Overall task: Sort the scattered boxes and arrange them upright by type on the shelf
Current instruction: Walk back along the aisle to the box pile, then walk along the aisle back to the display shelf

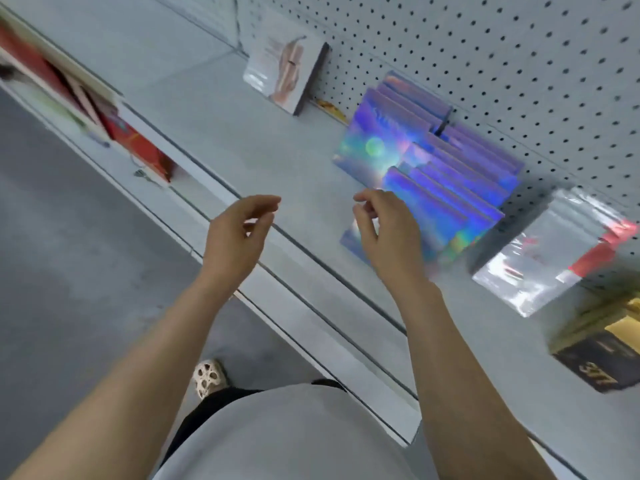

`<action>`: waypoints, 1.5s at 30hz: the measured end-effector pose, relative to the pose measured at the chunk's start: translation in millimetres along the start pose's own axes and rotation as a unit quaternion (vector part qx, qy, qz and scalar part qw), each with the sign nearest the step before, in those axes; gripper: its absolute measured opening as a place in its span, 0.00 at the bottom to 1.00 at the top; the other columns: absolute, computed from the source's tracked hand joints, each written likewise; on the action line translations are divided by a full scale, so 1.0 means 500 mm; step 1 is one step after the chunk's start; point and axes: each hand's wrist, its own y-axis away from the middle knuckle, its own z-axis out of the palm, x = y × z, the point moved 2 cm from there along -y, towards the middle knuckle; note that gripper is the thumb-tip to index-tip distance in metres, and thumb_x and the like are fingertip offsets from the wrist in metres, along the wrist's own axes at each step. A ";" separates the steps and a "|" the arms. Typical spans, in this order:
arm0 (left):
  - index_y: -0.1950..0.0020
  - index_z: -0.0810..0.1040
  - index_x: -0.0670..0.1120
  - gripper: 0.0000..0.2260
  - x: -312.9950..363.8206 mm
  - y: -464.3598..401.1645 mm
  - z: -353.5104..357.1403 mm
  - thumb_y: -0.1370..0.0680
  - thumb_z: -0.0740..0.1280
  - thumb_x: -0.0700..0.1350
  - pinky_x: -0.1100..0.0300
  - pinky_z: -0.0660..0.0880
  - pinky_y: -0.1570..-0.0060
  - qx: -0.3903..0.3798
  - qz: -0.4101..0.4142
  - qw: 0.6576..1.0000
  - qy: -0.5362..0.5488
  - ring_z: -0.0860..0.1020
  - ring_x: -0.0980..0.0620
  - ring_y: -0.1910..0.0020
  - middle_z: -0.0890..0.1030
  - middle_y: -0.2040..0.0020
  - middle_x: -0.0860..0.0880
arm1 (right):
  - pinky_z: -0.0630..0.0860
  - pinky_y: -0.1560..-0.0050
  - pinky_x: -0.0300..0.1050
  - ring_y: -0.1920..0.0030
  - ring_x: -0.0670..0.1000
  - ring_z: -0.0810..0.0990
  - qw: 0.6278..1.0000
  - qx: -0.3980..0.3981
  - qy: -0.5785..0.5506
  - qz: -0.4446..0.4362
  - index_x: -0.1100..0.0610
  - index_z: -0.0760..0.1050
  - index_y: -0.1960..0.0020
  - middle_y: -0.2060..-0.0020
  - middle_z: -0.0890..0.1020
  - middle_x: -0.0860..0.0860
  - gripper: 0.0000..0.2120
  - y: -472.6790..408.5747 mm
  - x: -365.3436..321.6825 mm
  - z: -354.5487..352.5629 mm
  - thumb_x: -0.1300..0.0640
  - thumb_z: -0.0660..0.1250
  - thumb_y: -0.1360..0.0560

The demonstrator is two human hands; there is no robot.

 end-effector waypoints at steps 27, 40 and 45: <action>0.41 0.80 0.51 0.10 -0.526 -0.362 -0.805 0.21 0.65 0.41 0.74 0.70 0.53 0.166 -0.225 0.950 -0.142 0.79 0.59 0.51 0.82 0.49 0.56 | 0.78 0.50 0.50 0.49 0.48 0.77 0.948 -0.288 -0.095 -0.101 0.51 0.76 0.41 0.49 0.79 0.47 0.10 -0.432 -0.591 0.875 0.52 0.60 0.18; 0.39 0.79 0.49 0.11 -0.660 -0.844 -1.107 0.21 0.65 0.41 0.81 0.67 0.56 0.192 -0.241 0.937 -0.164 0.78 0.58 0.50 0.81 0.46 0.55 | 0.75 0.48 0.45 0.49 0.47 0.77 0.930 -0.309 -0.104 -0.169 0.52 0.76 0.41 0.50 0.80 0.47 0.10 -0.894 -0.845 1.222 0.52 0.60 0.19; 0.40 0.79 0.51 0.11 -0.739 -1.025 -1.253 0.20 0.65 0.42 0.76 0.69 0.54 0.180 -0.205 0.948 -0.165 0.78 0.58 0.50 0.81 0.47 0.56 | 0.68 0.49 0.36 0.49 0.46 0.76 0.943 -0.273 -0.102 -0.162 0.52 0.77 0.40 0.48 0.80 0.47 0.10 -1.043 -0.951 1.365 0.54 0.61 0.19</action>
